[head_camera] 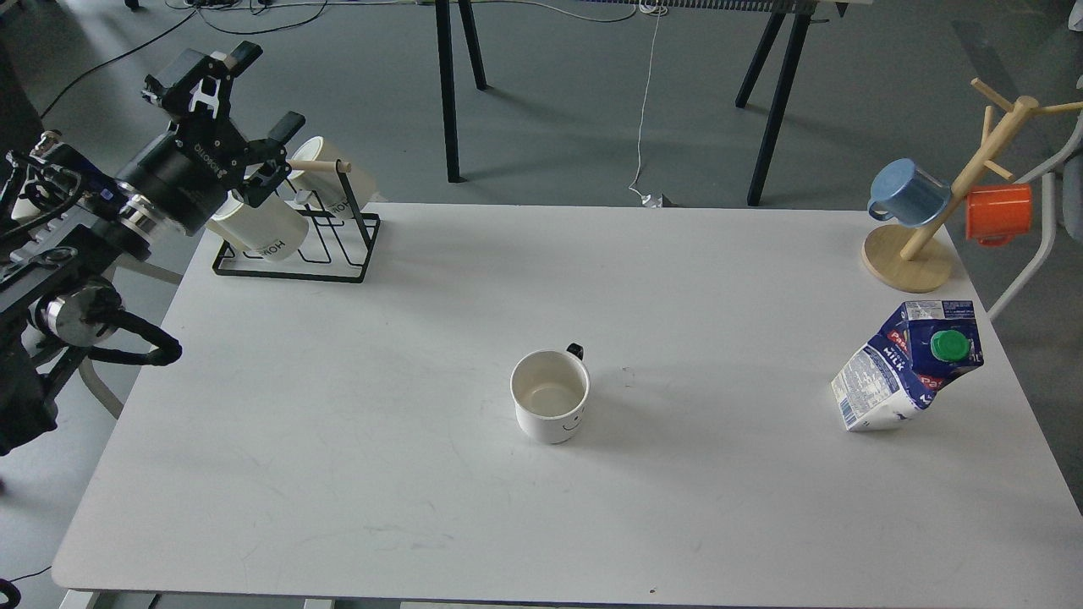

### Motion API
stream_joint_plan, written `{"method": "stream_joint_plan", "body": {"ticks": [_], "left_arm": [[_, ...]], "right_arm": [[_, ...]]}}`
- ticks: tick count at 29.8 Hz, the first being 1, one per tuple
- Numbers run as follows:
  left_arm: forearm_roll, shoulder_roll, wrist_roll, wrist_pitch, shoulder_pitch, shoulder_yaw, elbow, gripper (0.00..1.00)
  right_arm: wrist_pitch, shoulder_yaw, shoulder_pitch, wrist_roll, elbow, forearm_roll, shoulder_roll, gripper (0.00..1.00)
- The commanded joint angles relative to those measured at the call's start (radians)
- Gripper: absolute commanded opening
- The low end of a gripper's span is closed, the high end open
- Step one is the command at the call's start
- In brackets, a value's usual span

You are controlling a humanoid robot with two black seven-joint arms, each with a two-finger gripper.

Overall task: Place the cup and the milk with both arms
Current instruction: 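Release the mug and withdraw the left arm toward the mug rack, then reach the right gripper to the milk carton and grasp it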

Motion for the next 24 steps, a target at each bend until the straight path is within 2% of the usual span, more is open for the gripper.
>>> {"method": "stream_joint_plan", "body": {"ticks": [1,5,9,12,24], "left_arm": [[0.006,0.0,0.0,0.0,0.0,0.0,0.0,0.89],[0.008,-0.003,0.0,0.0,0.0,0.0,0.0,0.89],[0.014,-0.005,0.0,0.0,0.002,0.002,0.0,0.89],[0.06,-0.011,0.0,0.0,0.002,0.0,0.0,0.89],[0.079,-0.018,0.0,0.0,0.011,0.0,0.0,0.89]], "right_arm": [[0.0,-0.045,-0.021,-0.001,0.01,-0.012,0.052,0.98],[0.0,-0.141,0.005,0.004,-0.005,-0.053,0.11,0.99],[0.0,-0.197,0.045,0.007,-0.019,-0.134,0.251,0.99],[0.0,-0.2,0.06,0.01,-0.015,-0.19,0.307,0.99],[0.0,-0.194,0.157,0.015,-0.022,-0.214,0.331,0.99]]}}
